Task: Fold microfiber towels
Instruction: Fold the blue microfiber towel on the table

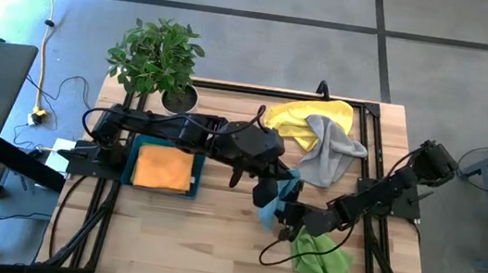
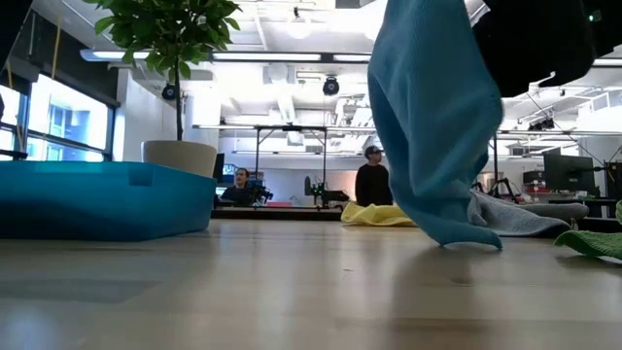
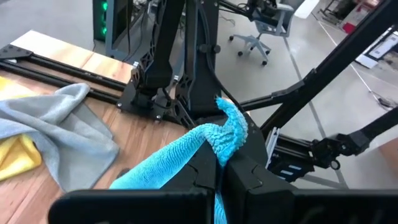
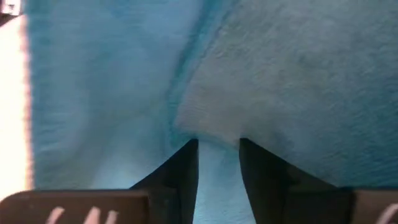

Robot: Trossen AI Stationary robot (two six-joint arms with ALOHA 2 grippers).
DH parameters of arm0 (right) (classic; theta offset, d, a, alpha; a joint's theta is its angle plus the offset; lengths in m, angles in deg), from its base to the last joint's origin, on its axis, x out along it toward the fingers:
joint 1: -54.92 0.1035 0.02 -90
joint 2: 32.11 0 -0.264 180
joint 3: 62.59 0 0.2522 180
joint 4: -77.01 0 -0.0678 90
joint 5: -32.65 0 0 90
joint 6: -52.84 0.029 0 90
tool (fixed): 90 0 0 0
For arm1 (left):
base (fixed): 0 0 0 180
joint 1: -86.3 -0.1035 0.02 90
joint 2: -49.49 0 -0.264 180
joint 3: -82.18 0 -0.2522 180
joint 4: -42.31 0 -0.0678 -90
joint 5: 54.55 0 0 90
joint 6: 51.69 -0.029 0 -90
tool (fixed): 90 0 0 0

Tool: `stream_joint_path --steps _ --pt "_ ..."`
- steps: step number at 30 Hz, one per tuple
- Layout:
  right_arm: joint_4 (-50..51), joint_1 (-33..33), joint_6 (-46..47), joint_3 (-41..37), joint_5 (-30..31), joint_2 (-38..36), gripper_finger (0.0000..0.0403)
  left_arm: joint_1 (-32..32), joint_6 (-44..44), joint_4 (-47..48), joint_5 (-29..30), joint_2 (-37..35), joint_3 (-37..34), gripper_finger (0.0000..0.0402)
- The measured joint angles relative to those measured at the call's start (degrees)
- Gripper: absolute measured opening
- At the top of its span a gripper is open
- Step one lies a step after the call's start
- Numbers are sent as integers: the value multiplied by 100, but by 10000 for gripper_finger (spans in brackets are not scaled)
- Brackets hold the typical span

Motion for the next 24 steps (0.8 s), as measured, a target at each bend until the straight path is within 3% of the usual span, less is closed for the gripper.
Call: stream_joint_path --steps 8,14,24 --pt "52 89 -79 0 554 0 7 136 -46 397 -44 0 0 0" --pt "48 389 -177 0 768 -70 3 275 -66 1325 80 0 0 0" --pt "50 742 -31 0 701 -310 4 594 69 2848 1258 0 -44 0"
